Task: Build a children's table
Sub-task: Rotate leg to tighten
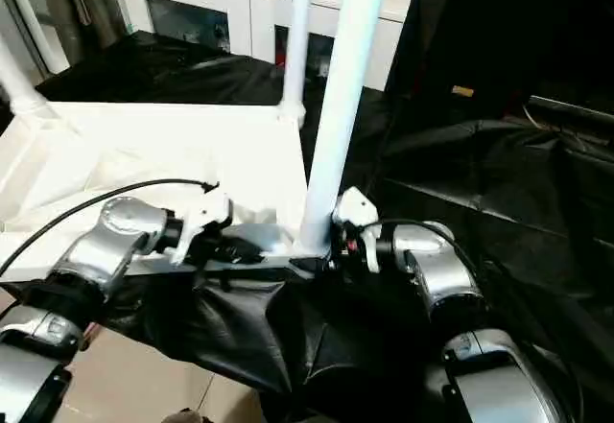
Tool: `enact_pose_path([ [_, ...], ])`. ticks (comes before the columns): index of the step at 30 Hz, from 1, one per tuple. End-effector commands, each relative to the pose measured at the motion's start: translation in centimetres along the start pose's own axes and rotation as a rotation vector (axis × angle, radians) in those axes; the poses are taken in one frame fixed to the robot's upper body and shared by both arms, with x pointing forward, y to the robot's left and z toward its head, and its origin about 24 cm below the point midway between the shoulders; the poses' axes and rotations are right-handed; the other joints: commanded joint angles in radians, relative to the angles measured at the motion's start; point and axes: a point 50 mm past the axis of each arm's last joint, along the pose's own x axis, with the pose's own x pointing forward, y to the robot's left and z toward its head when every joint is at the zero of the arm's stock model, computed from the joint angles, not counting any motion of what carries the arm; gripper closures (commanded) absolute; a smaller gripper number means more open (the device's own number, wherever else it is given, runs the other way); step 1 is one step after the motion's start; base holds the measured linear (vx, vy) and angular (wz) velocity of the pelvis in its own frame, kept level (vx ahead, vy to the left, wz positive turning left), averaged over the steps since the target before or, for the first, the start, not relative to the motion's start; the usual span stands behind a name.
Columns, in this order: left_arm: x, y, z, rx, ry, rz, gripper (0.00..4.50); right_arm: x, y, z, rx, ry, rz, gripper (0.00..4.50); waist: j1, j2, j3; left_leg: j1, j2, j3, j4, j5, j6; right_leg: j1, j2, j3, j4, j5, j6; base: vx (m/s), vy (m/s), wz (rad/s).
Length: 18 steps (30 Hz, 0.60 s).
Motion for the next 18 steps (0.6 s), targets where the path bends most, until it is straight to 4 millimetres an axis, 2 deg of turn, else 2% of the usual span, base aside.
enact_pose_path([
  [1, 0.3, 0.0, 0.7, 0.026, -0.02, 0.006, 4.5, 1.3, 1.4, -0.3, 0.016, 0.012, 0.139, 0.94, 0.006, 0.001, -0.059, 0.005, 0.029, 0.002, -0.057, -0.203, 0.053, 0.053, -0.065, 0.043, -0.065, -0.125, -0.233, 0.0, 0.0, 0.0],
  [6, 0.6, 0.1, 0.8, 0.021, -0.032, 0.025, 4.5, 1.4, 1.4, -0.3, 0.041, -0.009, 0.124, 1.36, 0.009, 0.0, -0.06, 0.006, 0.028, 0.004, -0.055, -0.193, 0.053, 0.052, -0.065, 0.043, -0.065, -0.111, -0.239, 0.0, 0.0, 0.0],
  [10, 0.9, 0.2, 1.0, 0.007, -0.044, 0.052, 4.5, 1.7, 1.4, -0.4, 0.067, -0.02, 0.091, 1.69, 0.013, 0.0, -0.059, 0.007, 0.028, 0.003, -0.057, -0.203, 0.045, 0.051, -0.066, 0.043, -0.067, -0.141, -0.229, 0.0, 0.0, 0.0],
  [12, 1.4, 0.5, 1.2, -0.002, -0.046, 0.089, 4.5, 2.1, 0.9, -0.9, 0.095, -0.012, 0.001, 1.73, 0.014, 0.002, -0.057, 0.007, 0.028, 0.003, -0.058, -0.213, 0.039, 0.049, -0.066, 0.043, -0.069, -0.161, -0.223, 0.0, 0.0, 0.0],
  [13, 1.7, 0.6, 1.3, -0.006, -0.044, 0.11, 4.5, 2.4, 0.6, -1.1, 0.106, -0.001, -0.058, 1.73, 0.013, 0.003, -0.056, 0.01, 0.028, 0.001, -0.061, -0.233, 0.026, 0.047, -0.069, 0.044, -0.073, -0.197, -0.216, 0.0, 0.0, 0.0],
  [16, 2.5, 1.0, 1.4, -0.029, -0.035, 0.182, 4.5, 3.1, -0.2, -1.6, 0.146, 0.023, -0.229, 1.82, 0.003, 0.003, -0.052, 0.014, 0.025, -0.004, -0.069, -0.29, -0.009, 0.044, -0.07, 0.045, -0.086, -0.314, -0.18, 0.0, 0.0, 0.0],
  [18, 3.6, 1.5, 1.8, -0.062, -0.03, 0.264, 4.5, 4.0, -0.9, -1.8, 0.229, 0.022, -0.407, 1.83, -0.005, 0.004, -0.051, 0.017, 0.024, -0.006, -0.071, -0.308, -0.018, 0.042, -0.07, 0.046, -0.089, -0.342, -0.168, 0.0, 0.0, 0.0],
])
